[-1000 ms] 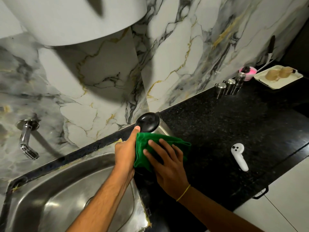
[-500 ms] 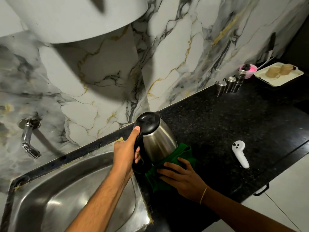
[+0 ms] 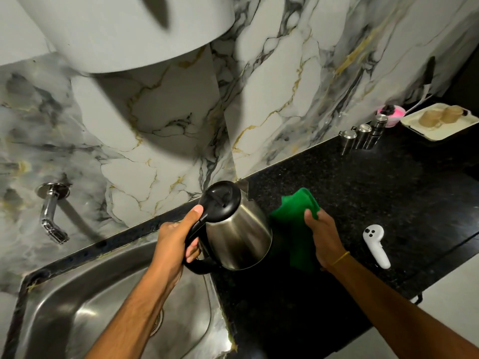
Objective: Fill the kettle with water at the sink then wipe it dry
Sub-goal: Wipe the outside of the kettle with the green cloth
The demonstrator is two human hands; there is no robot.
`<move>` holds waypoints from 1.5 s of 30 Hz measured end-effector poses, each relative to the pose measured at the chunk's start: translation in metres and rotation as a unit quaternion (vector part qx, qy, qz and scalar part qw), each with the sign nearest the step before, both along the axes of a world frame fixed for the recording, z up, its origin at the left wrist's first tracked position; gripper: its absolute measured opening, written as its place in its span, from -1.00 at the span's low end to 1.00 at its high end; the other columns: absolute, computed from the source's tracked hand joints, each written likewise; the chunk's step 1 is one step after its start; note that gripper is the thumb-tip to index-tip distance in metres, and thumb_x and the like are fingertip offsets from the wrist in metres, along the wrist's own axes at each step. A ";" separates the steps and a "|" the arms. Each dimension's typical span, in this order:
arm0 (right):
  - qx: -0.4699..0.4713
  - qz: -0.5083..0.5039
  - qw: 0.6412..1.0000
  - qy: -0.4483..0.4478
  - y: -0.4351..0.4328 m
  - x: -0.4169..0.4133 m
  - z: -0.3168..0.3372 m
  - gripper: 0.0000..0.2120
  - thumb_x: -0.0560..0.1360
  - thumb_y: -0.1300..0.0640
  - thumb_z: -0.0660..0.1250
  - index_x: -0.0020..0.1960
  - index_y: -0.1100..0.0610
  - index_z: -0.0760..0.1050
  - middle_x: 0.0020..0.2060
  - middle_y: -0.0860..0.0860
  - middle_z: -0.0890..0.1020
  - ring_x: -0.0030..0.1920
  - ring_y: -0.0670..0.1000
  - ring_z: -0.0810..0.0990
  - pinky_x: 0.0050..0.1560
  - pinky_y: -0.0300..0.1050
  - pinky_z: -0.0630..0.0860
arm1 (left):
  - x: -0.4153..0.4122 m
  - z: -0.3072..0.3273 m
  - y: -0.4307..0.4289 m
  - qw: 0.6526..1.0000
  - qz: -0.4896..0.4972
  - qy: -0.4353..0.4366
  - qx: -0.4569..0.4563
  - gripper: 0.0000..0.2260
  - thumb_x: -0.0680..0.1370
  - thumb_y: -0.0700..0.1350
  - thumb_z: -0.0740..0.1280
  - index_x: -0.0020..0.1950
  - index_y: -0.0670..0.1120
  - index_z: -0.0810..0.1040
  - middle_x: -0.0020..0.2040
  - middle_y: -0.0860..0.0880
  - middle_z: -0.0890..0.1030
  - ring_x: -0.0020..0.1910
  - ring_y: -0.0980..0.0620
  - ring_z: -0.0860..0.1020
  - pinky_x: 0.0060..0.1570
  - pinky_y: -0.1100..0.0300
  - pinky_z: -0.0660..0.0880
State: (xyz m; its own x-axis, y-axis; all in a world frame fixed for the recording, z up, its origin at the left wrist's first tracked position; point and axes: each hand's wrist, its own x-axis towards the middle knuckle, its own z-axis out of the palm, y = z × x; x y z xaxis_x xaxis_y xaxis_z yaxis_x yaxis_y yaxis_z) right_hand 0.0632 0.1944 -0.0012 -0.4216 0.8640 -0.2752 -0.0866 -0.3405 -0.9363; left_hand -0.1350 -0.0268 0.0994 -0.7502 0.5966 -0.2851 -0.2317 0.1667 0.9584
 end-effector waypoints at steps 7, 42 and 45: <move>0.067 0.094 0.990 0.077 0.000 -0.044 0.062 -0.78 0.57 0.15 0.36 0.13 0.26 0.61 0.02 0.24 0.71 0.03 0.17 0.68 0.19 0.15 0.62 | 0.003 0.003 -0.011 0.995 -0.079 0.029 0.049 -0.40 0.41 0.21 0.54 -0.57 -0.16 0.37 -0.66 -0.06 0.26 -0.69 0.04 0.17 -0.54 0.26 0.12; 0.106 0.573 0.719 -0.378 0.016 -0.065 -0.008 -0.72 0.71 0.06 0.13 -0.14 -0.04 0.46 0.04 -0.03 0.61 -0.01 -0.07 0.53 0.06 -0.22 0.45 | 0.074 -0.037 -0.013 0.978 -0.145 0.147 -0.019 -0.36 0.49 0.22 0.42 -0.57 -0.23 0.38 -0.64 -0.11 0.36 -0.60 0.03 0.25 -0.44 -0.04 0.11; 0.113 0.497 0.773 -0.378 0.036 -0.057 -0.053 -0.65 0.66 -0.01 0.27 0.25 0.24 0.59 0.29 0.24 0.63 0.23 0.21 0.64 0.28 0.07 0.56 | 0.070 -0.050 -0.018 0.983 -0.117 0.135 -0.032 -0.35 0.46 0.24 0.44 -0.57 -0.24 0.39 -0.61 -0.12 0.38 -0.57 0.01 0.27 -0.43 0.00 0.11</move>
State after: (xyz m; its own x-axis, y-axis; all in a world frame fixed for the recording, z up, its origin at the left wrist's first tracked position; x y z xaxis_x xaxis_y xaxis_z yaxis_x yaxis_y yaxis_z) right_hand 0.0062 0.2301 -0.0540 -0.7001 0.2794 -0.6572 0.7139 0.2919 -0.6365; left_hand -0.0647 -0.0446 0.0489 -0.6476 0.7495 -0.1372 0.0808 0.2466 0.9658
